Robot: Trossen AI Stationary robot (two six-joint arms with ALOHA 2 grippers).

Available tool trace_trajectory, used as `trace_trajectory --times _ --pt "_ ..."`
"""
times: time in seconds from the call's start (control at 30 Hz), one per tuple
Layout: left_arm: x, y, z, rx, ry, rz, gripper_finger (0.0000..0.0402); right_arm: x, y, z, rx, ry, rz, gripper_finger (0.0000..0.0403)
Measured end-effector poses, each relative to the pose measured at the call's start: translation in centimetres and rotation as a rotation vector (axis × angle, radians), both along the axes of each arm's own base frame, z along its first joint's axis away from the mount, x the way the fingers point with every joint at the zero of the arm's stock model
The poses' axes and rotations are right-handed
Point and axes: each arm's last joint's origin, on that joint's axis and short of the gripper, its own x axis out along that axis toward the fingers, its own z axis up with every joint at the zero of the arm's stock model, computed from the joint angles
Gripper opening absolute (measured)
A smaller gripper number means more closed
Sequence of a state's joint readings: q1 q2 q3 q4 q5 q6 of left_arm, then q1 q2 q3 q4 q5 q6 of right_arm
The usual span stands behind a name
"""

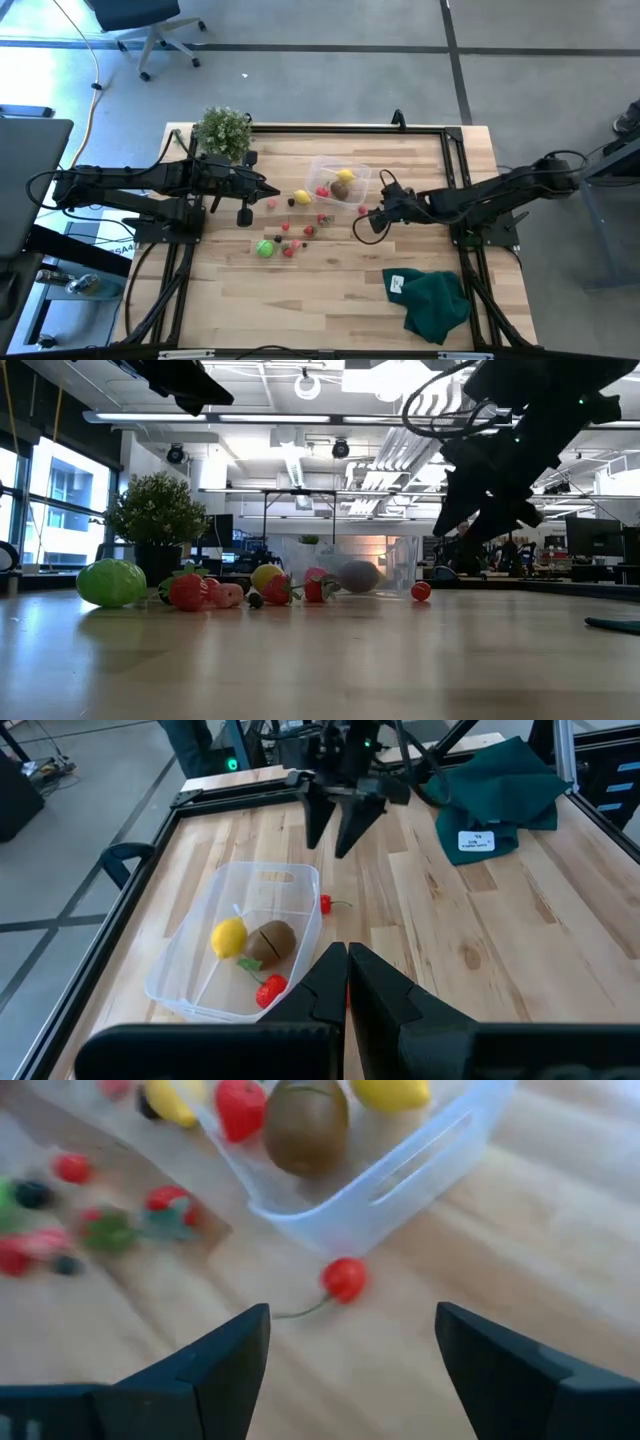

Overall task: Pick and placing Produce into tupperware
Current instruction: Put the red cherry into the transparent bin

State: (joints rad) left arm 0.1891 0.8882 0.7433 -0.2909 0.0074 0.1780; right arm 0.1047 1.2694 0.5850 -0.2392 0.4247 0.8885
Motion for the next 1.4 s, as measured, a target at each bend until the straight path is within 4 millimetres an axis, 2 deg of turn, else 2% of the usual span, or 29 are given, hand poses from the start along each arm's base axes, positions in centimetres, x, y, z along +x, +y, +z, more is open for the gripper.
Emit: trace_trajectory --times 0.23,0.5,0.73,1.13,1.4 --pt "0.0 0.0 0.0 0.000 0.000 0.000 0.0005 1.6 0.1 -1.4 -0.136 0.034 0.106 0.0243" --pt "0.0 0.0 0.0 0.000 0.000 0.000 0.0005 2.4 -0.3 -3.9 -0.022 0.058 -0.029 0.0236" --pt "0.0 0.0 0.0 0.000 0.000 0.000 0.0005 3.1 -0.2 -5.0 -0.018 0.050 -0.008 0.0236" --pt "0.0 0.0 0.0 0.000 0.000 0.000 0.0005 3.5 -1.7 -5.7 0.040 0.051 -0.059 0.0235" --pt "0.0 0.0 0.0 0.000 0.000 -0.001 0.0005 3.5 -1.8 -5.7 0.043 0.063 -0.025 0.0227"
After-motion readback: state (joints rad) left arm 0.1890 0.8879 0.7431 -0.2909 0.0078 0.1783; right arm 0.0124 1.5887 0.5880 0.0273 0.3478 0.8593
